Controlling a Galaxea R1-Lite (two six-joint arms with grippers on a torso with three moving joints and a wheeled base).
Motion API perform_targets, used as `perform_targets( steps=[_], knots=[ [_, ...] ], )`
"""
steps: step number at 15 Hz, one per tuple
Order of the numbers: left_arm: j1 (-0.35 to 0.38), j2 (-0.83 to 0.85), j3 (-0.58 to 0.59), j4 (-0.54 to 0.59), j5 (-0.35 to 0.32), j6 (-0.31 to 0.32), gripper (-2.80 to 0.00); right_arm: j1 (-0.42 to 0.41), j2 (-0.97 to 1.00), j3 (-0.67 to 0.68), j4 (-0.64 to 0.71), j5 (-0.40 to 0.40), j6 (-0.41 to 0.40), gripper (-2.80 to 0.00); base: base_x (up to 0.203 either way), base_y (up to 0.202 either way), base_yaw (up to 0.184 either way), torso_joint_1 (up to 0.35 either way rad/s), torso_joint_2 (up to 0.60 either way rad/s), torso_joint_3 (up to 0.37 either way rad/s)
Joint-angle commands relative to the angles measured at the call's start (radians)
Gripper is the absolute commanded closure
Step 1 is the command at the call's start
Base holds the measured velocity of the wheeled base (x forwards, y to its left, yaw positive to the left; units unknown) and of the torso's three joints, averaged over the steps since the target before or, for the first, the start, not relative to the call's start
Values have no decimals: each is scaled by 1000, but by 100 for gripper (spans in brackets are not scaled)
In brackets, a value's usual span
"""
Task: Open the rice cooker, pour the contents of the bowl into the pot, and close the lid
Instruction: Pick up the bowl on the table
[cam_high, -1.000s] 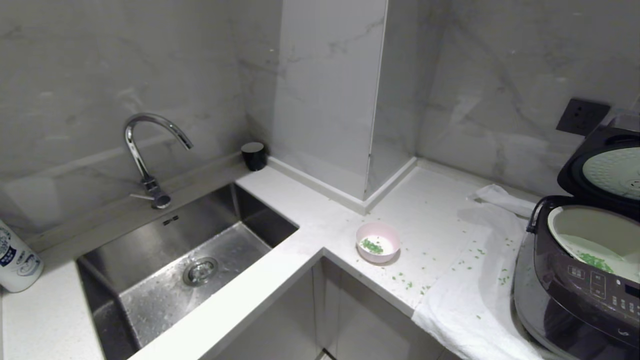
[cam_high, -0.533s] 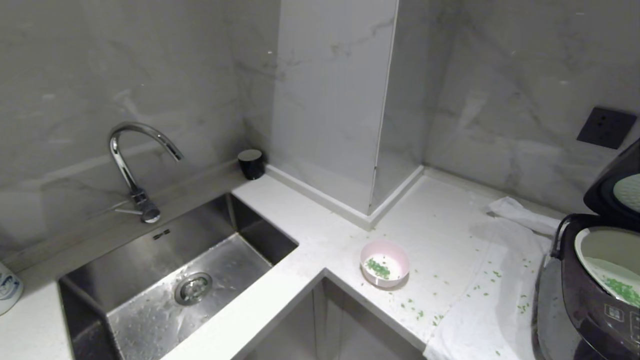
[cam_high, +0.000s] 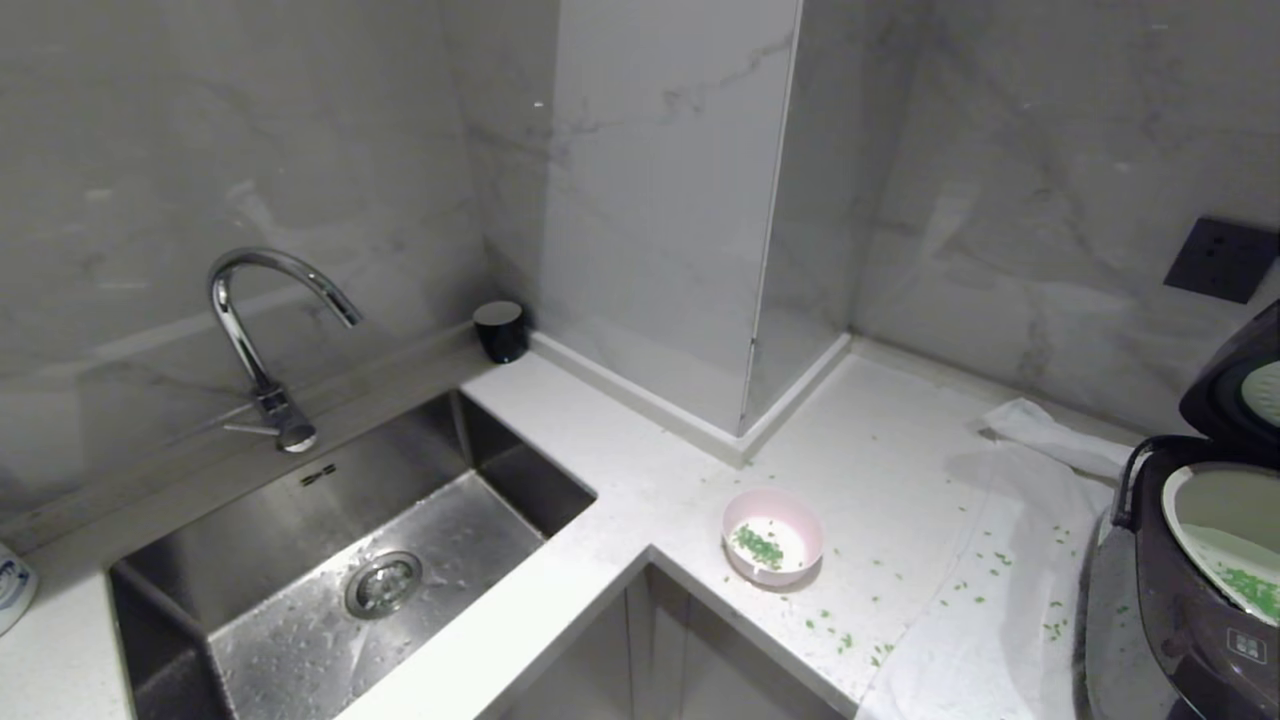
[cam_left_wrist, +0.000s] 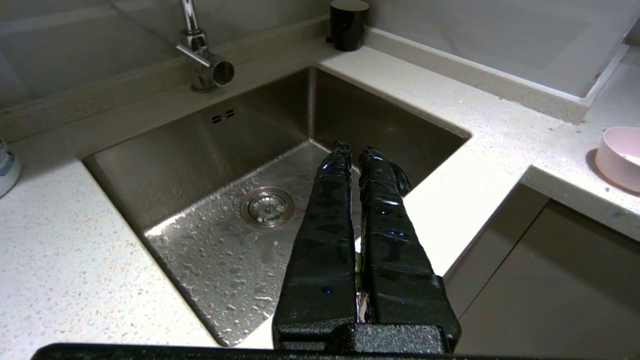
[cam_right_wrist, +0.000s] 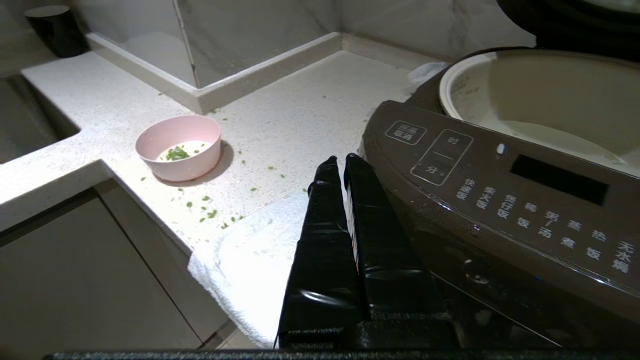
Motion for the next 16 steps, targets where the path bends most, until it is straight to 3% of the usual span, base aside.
perform_targets(
  steps=[1,3,5,7,12,16],
  knots=[
    [0,0,12,-2,-1,-1,0,0,1,-10,8,0,-13,0,0,0,0,0,0,0],
    [0,0,14,-1,0,-1,0,0,73,-99,51,8,14,0,0,0,0,0,0,0],
    [0,0,14,-2,0,-1,0,11,232,-221,75,41,107,0,0,0,0,0,0,0],
    [0,0,13,-2,0,-1,0,25,408,-340,82,83,144,0,0,0,0,0,0,0],
    [0,0,14,-1,0,-1,0,58,889,-669,101,253,160,0,0,0,0,0,0,0],
    [0,0,13,-1,0,-2,0,149,1222,-774,155,310,162,0,0,0,0,0,0,0]
  ],
)
